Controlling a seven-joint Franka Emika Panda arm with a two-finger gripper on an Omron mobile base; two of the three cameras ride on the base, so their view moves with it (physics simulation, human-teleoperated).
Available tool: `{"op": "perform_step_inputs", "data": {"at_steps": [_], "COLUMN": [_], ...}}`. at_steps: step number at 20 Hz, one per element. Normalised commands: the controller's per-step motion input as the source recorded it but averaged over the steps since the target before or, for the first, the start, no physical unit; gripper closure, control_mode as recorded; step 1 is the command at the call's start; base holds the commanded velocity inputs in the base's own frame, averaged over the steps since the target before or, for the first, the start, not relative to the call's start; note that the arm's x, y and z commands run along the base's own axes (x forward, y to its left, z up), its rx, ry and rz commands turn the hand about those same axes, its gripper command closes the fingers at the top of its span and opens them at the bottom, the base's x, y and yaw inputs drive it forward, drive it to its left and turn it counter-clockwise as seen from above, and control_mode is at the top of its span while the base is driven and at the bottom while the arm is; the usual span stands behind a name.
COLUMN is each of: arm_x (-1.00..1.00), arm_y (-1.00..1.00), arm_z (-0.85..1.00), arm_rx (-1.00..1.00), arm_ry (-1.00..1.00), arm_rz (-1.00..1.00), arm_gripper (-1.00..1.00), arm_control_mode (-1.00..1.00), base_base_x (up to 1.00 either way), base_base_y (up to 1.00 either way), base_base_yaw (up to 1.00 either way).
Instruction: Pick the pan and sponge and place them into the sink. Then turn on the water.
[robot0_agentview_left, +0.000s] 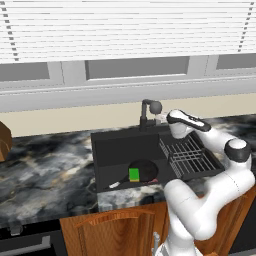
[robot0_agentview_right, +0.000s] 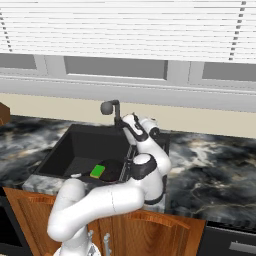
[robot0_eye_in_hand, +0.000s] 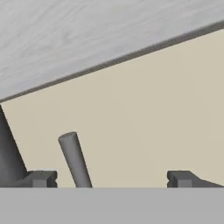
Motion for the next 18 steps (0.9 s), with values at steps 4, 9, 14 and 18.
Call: {"op": "perform_step_inputs", "data": {"at_steps": [4,9,14,18], "arm_x": [0.28,0.18,0.14,0.16], "arm_y": [0.0,0.0,0.01,0.0], "arm_z": [-0.12,-0.16,-0.14,-0.12], "arm_rx": [0.01,0.0,0.0,0.0], "arm_ry": [0.07,0.05,0.04,0.02], "arm_rz": [0.0,0.01,0.0,0.01], "arm_gripper": [-1.0,-1.0,1.0,1.0], "arm_control_mode": [-1.0,-1.0,-1.0,-1.0], "base_base_x": [0.0,0.0,0.0,0.0], "base_base_y": [0.0,0.0,0.0,0.0], "base_base_yaw": [0.0,0.0,0.0,0.0]}}
